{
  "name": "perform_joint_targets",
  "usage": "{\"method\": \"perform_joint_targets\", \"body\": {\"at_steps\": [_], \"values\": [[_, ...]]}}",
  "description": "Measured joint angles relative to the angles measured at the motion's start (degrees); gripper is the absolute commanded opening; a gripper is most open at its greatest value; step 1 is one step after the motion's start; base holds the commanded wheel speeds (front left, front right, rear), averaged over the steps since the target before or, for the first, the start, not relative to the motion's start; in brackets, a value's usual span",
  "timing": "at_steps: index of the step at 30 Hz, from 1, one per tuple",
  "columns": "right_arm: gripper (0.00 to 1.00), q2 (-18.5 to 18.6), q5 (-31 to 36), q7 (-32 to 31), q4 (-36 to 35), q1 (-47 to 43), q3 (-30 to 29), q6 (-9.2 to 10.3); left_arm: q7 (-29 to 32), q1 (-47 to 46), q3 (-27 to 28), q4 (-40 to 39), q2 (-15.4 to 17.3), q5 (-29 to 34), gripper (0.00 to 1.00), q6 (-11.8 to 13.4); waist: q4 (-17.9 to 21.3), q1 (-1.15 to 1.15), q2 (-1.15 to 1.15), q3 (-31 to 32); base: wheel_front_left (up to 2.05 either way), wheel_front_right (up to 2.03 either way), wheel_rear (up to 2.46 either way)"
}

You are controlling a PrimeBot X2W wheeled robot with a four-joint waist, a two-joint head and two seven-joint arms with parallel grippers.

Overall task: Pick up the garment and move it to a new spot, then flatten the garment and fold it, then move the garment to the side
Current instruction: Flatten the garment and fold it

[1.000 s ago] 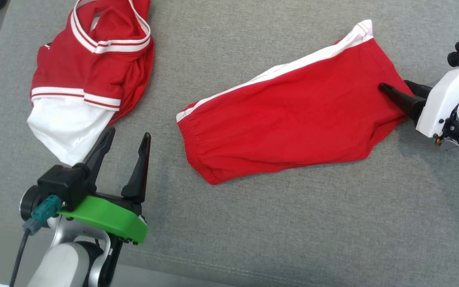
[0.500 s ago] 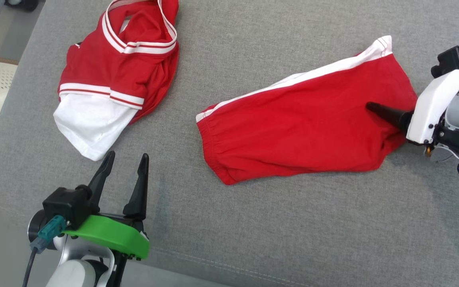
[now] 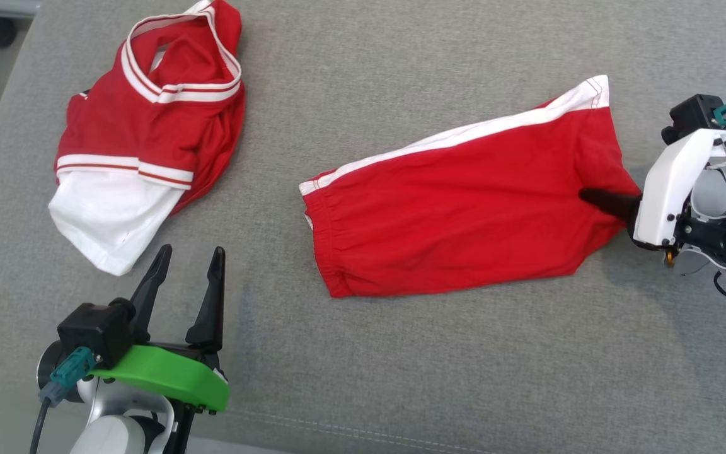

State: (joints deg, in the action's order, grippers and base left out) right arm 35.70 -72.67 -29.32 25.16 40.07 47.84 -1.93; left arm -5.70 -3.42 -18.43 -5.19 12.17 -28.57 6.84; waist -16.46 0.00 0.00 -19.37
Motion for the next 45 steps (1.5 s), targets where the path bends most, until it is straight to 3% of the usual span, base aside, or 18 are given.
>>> {"method": "perform_joint_targets", "body": {"at_steps": [10, 27, 31, 38, 45], "values": [[0.00, 0.12, -3.25, 2.93, -3.27, -5.95, -1.94, -0.71, -0.34, 0.16, 0.88, 0.36, 0.93, -0.02, 1.00, 0.00, 4.64, 0.00, 0.00, 1.71, 0.00, 0.00, 0.00], [0.00, -0.42, -9.09, 15.24, -10.39, -23.31, -6.53, -1.12, 1.96, 2.69, 2.23, -1.12, 3.89, 0.02, 1.00, 0.00, 16.57, 0.00, 0.01, 4.74, 0.00, 0.00, 0.00], [0.00, -1.29, -10.91, 18.39, -12.78, -25.22, -8.27, -2.27, 2.20, 2.68, 1.80, -1.29, 3.98, 0.15, 1.00, 0.00, 18.88, 0.00, 0.00, 5.49, 0.00, 0.00, 0.00], [0.00, -1.12, -10.48, 21.41, -19.40, -26.72, -8.83, -3.22, 2.63, 2.64, 1.36, -1.32, 3.89, 0.60, 1.00, 0.00, 19.48, 0.00, 0.00, 7.54, 0.00, 0.00, 0.00], [0.00, 0.24, -4.95, 20.73, -27.74, -24.68, -5.86, -3.61, 3.68, 2.66, 0.67, -1.79, 3.48, 0.60, 1.00, 0.00, 17.69, 0.00, 0.00, 9.00, 0.00, 0.00, 0.00]]}}
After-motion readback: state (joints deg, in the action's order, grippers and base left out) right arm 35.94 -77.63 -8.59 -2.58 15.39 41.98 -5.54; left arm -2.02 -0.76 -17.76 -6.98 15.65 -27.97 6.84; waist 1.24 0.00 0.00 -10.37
